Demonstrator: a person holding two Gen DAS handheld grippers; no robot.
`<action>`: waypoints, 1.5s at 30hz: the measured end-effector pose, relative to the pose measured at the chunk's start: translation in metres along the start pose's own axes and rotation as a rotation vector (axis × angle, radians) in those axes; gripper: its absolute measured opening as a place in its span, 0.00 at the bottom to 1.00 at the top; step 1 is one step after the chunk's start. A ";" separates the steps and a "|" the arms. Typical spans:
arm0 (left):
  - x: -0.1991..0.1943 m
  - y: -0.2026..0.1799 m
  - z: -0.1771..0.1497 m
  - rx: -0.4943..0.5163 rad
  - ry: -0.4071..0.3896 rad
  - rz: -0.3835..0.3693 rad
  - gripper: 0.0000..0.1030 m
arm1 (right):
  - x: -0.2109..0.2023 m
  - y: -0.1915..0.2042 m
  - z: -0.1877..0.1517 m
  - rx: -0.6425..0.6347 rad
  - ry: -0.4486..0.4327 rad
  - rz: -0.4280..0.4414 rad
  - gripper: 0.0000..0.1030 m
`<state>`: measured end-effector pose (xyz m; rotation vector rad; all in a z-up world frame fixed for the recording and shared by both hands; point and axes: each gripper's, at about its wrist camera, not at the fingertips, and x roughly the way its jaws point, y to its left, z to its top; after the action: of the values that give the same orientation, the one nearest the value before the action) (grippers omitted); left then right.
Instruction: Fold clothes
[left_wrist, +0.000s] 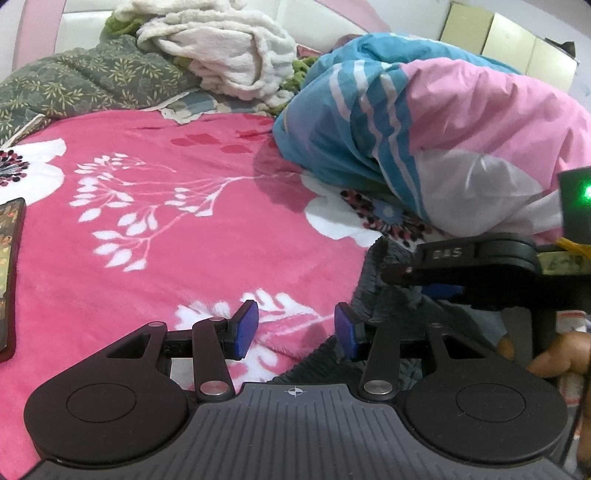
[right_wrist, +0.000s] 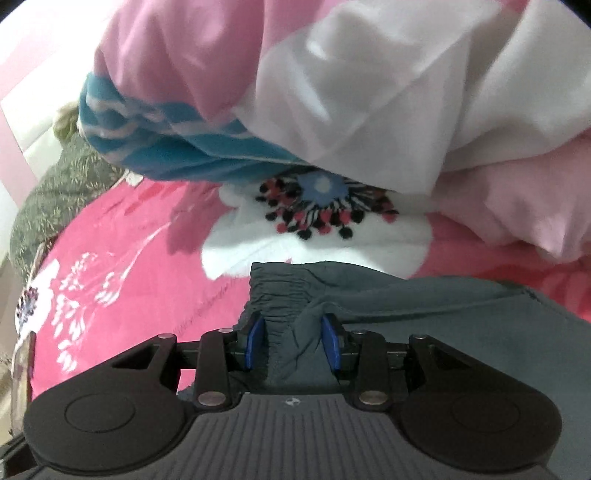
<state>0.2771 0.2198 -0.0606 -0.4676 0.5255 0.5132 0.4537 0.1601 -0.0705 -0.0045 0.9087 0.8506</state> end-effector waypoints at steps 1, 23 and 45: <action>-0.002 0.002 0.001 -0.012 -0.010 0.003 0.44 | -0.007 -0.001 -0.001 0.006 -0.012 0.011 0.35; -0.015 0.043 0.020 -0.189 -0.085 0.025 0.45 | -0.008 -0.002 -0.021 0.232 0.092 0.159 0.37; 0.005 -0.027 -0.014 0.199 0.067 -0.064 0.50 | -0.209 -0.226 -0.108 0.450 -0.256 -0.406 0.35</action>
<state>0.2909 0.1931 -0.0664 -0.3113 0.6174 0.3807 0.4587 -0.1659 -0.0704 0.2951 0.8025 0.2510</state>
